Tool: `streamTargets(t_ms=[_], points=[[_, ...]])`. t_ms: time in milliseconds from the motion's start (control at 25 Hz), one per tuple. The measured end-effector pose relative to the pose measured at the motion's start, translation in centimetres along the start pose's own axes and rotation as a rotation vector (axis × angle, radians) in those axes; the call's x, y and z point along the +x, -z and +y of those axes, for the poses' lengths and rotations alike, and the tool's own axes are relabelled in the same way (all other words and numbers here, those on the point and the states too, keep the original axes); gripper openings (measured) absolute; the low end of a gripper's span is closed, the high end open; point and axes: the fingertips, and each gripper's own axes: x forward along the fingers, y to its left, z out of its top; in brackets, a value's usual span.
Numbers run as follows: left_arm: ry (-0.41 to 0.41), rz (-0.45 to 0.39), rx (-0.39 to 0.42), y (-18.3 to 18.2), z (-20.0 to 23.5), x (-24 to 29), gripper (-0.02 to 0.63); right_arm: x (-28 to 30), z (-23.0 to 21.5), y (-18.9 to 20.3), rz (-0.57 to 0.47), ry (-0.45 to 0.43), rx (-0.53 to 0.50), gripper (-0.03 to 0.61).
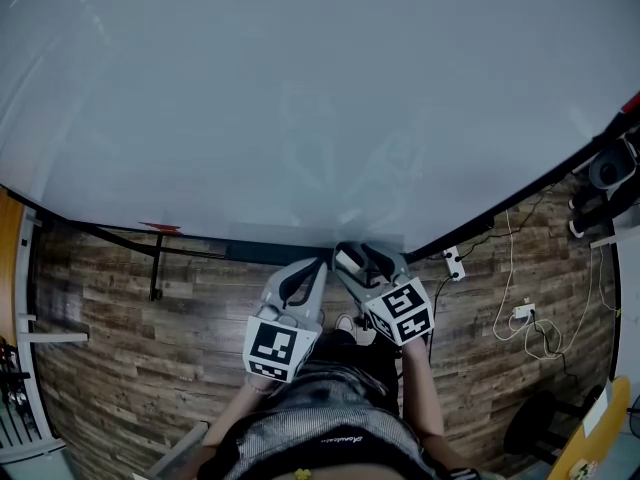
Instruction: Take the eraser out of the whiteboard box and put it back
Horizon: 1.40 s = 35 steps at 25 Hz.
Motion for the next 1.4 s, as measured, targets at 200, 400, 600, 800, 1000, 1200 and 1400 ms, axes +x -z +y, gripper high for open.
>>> streamTargets(t_ms=[200, 400, 600, 800, 1000, 1200, 1400], points=[[0.002, 0.001, 0.004, 0.1, -0.2, 0.0, 0.0, -1.3, -0.2, -1.4, -0.072, -0.004, 0.006, 0.268], [0.006, 0.003, 0.005, 0.1, -0.2, 0.0, 0.0, -2.8, -0.3, -3.0, -0.138, 0.007, -0.004, 0.176], [0.014, 0.001, 0.006, -0.1, -0.6, 0.2, 0.0, -3.5, 0.6, -3.6, -0.157, -0.007, -0.032, 0.14], [0.018, 0.001, 0.007, -0.1, -0.8, 0.3, 0.0, -4.0, 1.3, -4.0, -0.204, 0.001, -0.035, 0.077], [0.02, 0.004, 0.003, 0.1, -0.9, 0.5, 0.0, -4.3, 1.5, -4.5, -0.259, 0.018, -0.037, 0.008], [0.021, 0.001, 0.002, 0.0, -1.0, 0.6, 0.0, -4.4, 2.0, -5.1, -0.292, 0.02, -0.041, 0.003], [0.019, -0.006, 0.001, -0.1, -1.0, 0.6, 0.0, -4.3, 2.4, -5.4, -0.302, 0.015, -0.051, 0.003]])
